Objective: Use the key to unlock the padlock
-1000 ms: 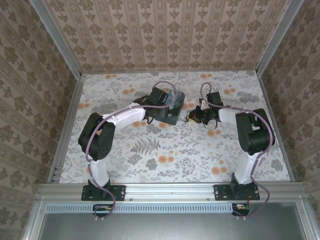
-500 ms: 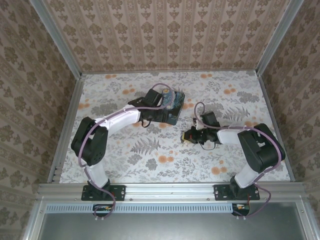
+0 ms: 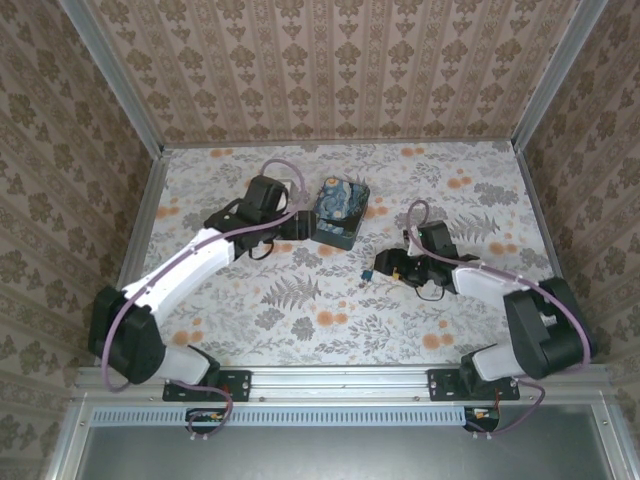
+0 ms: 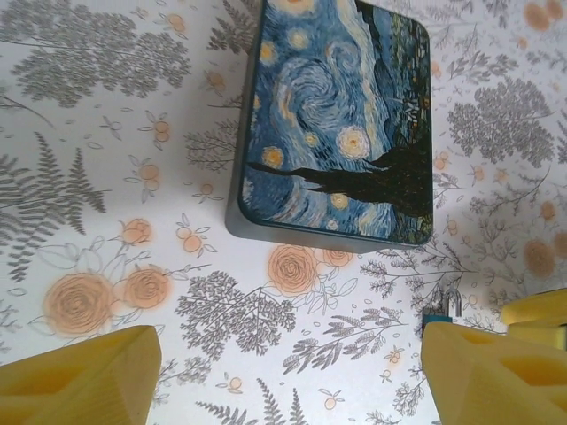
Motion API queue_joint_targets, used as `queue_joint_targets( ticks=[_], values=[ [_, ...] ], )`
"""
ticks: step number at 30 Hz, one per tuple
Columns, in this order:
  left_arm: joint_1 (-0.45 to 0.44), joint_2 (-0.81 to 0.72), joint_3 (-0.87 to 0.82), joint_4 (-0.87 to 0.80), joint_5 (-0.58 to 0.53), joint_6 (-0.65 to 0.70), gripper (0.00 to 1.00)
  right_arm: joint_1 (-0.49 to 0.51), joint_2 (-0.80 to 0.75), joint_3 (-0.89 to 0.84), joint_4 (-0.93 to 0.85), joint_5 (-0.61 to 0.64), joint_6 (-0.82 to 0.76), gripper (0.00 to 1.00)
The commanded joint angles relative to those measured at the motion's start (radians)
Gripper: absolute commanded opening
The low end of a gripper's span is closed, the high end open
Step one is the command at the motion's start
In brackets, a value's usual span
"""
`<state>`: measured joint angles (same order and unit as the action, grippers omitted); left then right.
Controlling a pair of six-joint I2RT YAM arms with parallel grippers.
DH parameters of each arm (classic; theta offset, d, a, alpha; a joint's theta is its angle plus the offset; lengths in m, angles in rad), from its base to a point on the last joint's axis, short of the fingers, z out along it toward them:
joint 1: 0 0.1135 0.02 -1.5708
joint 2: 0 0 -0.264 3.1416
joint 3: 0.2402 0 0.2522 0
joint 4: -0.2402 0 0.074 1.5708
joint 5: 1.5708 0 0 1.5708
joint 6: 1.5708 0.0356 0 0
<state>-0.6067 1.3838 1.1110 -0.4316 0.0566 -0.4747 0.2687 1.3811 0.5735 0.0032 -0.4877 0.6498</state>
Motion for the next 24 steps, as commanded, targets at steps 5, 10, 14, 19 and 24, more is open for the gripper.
queue_joint_targets(
  ticks=[5, 10, 14, 19, 24],
  values=[
    [0.066, -0.181, -0.058, -0.05, -0.058, 0.003, 0.95, -0.057, -0.227, 0.058, -0.237, 0.116, -0.092, 0.98],
    [0.134, -0.271, -0.074, -0.091, -0.15, 0.038, 1.0, -0.114, -0.316, 0.111, -0.281, 0.171, -0.106, 1.0],
    [0.215, -0.325, -0.098, -0.093, -0.282, 0.101, 1.0, -0.164, -0.349, 0.169, -0.297, 0.299, -0.121, 1.0],
    [0.295, -0.413, -0.224, 0.076, -0.419, 0.172, 1.0, -0.175, -0.385, 0.176, -0.203, 0.665, -0.21, 1.0],
    [0.338, -0.485, -0.425, 0.38, -0.505, 0.257, 1.0, -0.193, -0.342, 0.052, 0.125, 0.86, -0.333, 1.0]
  ],
)
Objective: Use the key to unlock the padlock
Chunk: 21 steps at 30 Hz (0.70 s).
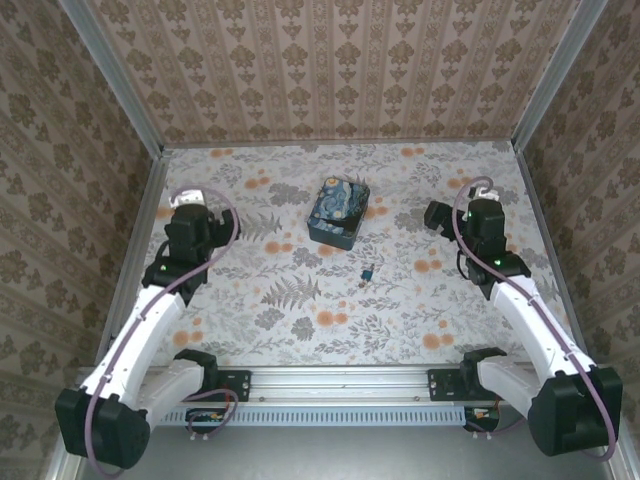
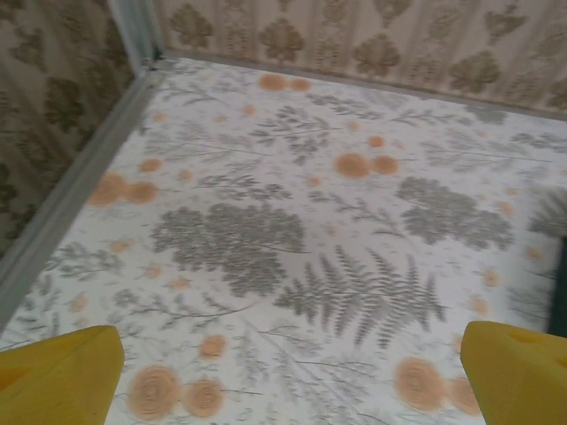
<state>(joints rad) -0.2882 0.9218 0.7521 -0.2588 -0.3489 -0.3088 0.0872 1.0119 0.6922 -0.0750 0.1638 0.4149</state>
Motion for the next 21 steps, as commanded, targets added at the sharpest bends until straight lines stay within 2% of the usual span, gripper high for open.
queue_joint_targets(
  ticks=[1, 2, 6, 9, 11, 17, 19, 21],
  values=[
    [0.027, -0.017, -0.076, 0.232, -0.118, 0.101, 1.0, -0.012, 0.049, -0.105, 0.31, 0.209, -0.137, 0.99],
    [0.039, -0.008, -0.083, 0.246, -0.119, 0.127, 1.0, -0.012, 0.083, -0.132, 0.389, 0.221, -0.172, 0.99],
    [0.079, 0.045, -0.129, 0.371, -0.154, 0.235, 1.0, -0.013, 0.214, -0.172, 0.512, 0.285, -0.275, 0.99],
    [0.121, 0.094, -0.167, 0.472, -0.132, 0.263, 1.0, -0.024, 0.265, -0.241, 0.66, 0.286, -0.286, 1.0],
    [0.147, 0.136, -0.193, 0.522, -0.073, 0.263, 1.0, -0.038, 0.291, -0.264, 0.713, 0.259, -0.279, 1.0],
    [0.174, 0.318, -0.316, 0.795, -0.03, 0.307, 1.0, -0.076, 0.43, -0.322, 0.928, 0.165, -0.276, 0.99],
    [0.181, 0.389, -0.351, 0.914, -0.002, 0.336, 1.0, -0.076, 0.437, -0.315, 0.918, 0.062, -0.31, 0.99],
    [0.189, 0.456, -0.374, 1.01, 0.04, 0.341, 1.0, -0.077, 0.519, -0.334, 1.033, -0.012, -0.34, 1.0]
  ],
)
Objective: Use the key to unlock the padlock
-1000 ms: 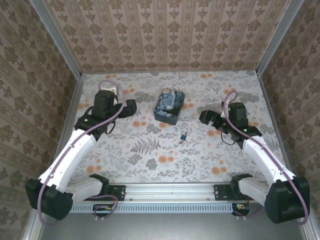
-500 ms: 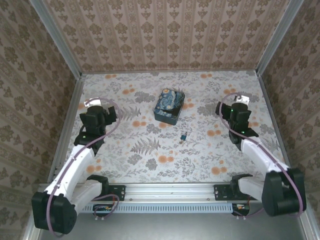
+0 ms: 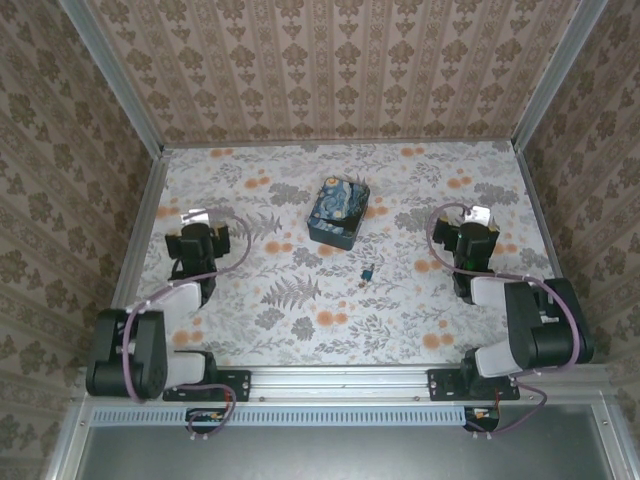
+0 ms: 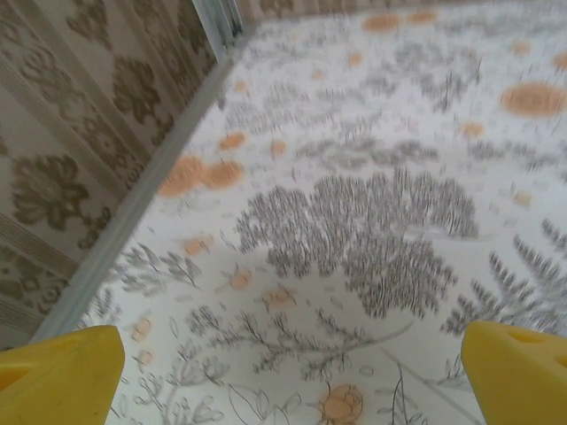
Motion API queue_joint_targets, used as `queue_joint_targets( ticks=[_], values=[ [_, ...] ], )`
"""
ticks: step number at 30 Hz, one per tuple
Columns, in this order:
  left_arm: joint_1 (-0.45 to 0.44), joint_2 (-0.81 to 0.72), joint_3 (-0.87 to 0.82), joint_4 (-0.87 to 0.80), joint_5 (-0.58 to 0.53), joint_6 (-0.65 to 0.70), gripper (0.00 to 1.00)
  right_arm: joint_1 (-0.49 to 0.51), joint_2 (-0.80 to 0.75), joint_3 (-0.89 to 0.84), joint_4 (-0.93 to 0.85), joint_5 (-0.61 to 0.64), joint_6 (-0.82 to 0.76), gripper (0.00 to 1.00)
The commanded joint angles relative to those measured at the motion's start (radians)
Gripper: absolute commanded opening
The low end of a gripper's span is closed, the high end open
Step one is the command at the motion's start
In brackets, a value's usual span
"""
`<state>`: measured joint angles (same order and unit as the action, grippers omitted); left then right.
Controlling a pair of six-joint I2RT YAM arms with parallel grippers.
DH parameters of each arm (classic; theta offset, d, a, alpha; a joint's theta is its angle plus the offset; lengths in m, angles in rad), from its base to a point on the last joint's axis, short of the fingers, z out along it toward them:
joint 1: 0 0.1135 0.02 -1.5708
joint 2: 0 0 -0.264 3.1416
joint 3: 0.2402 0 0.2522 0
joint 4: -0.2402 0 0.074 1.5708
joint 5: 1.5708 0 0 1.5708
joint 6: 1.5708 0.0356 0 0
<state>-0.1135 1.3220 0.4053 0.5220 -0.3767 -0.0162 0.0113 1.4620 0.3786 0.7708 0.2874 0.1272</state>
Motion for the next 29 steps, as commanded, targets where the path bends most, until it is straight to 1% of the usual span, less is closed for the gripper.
queue_joint_targets(
  ticks=[1, 2, 3, 4, 5, 6, 7, 8, 10, 16, 19, 24, 29],
  values=[
    [0.013, 0.094, -0.038, 0.293, 0.084, 0.062, 1.0, 0.0, 0.097, -0.04, 0.267, -0.169, -0.072, 1.0],
    [0.013, 0.131, -0.037, 0.332, 0.084, 0.064, 1.0, 0.0, 0.063, -0.027, 0.177, -0.199, -0.079, 1.0],
    [0.015, 0.168, -0.031, 0.357, 0.088, 0.062, 1.0, 0.0, 0.06, -0.016, 0.155, -0.22, -0.085, 1.0],
    [0.025, 0.203, -0.02, 0.369, 0.113, 0.06, 1.0, -0.002, 0.082, -0.012, 0.184, -0.241, -0.094, 0.99],
    [0.04, 0.23, -0.023, 0.407, 0.144, 0.063, 1.0, -0.003, 0.076, 0.011, 0.132, -0.246, -0.094, 0.99],
    [0.052, 0.223, -0.018, 0.401, 0.165, 0.053, 1.0, -0.006, 0.073, 0.035, 0.079, -0.253, -0.091, 0.99],
    [0.064, 0.213, -0.01, 0.344, 0.188, 0.038, 1.0, -0.008, 0.082, 0.029, 0.105, -0.255, -0.089, 0.99],
    [0.07, 0.221, -0.011, 0.364, 0.201, 0.039, 1.0, -0.008, 0.078, 0.032, 0.089, -0.255, -0.089, 1.0],
    [0.077, 0.215, -0.006, 0.343, 0.212, 0.033, 1.0, -0.01, 0.081, 0.031, 0.096, -0.255, -0.089, 1.0],
    [0.077, 0.217, -0.009, 0.351, 0.213, 0.033, 1.0, -0.005, 0.069, 0.016, 0.113, -0.228, -0.086, 1.0],
    [0.076, 0.216, -0.011, 0.354, 0.213, 0.033, 1.0, 0.002, 0.071, 0.018, 0.112, -0.25, -0.099, 1.0],
    [0.076, 0.216, -0.011, 0.354, 0.213, 0.034, 1.0, -0.005, 0.08, 0.037, 0.082, -0.253, -0.092, 1.0],
    [0.072, 0.21, -0.018, 0.363, 0.21, 0.037, 1.0, -0.006, 0.071, 0.019, 0.111, -0.256, -0.095, 0.99]
  ],
)
